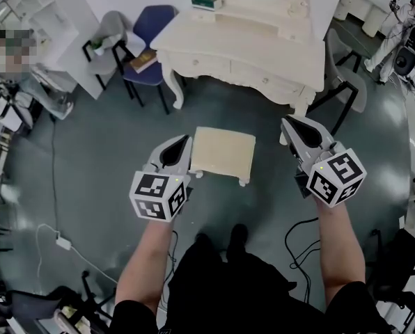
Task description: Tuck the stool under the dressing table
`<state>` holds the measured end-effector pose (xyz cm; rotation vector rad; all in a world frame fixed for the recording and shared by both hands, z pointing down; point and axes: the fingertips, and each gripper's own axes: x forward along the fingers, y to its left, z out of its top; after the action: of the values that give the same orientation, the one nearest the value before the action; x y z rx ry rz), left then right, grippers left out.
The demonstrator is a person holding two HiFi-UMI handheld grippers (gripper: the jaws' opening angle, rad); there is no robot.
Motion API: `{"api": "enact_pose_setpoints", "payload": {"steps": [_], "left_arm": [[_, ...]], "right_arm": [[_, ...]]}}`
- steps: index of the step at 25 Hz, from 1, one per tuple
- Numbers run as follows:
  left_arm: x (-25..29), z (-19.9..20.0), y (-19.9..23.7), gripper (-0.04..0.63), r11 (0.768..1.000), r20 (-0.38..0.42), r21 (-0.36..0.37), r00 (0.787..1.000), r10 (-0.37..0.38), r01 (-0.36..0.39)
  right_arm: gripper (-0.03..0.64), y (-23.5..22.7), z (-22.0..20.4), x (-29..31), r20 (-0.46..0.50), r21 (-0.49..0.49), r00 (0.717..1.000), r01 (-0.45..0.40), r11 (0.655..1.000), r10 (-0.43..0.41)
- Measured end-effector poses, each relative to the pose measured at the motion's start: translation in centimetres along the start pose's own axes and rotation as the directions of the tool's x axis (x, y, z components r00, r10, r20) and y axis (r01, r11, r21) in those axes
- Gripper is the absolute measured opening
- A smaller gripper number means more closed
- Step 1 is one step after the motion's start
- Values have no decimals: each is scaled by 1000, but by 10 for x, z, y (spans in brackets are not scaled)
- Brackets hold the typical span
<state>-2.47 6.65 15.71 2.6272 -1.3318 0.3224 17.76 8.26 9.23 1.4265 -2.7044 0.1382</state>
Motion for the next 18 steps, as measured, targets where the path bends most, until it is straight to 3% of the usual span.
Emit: {"api": "enact_pose_setpoints", "payload": {"steps": [4,18], "left_arm": [[7,-14,10,18,999,-16,-35,1000,-10,10],[12,-63,101,20,993,-87,-92,993,-81,73]], "right_arm": [[3,9,-39,8,-48,101,999,24,995,-19],[5,50,-105,65,-215,158,969,157,975,-121]]}}
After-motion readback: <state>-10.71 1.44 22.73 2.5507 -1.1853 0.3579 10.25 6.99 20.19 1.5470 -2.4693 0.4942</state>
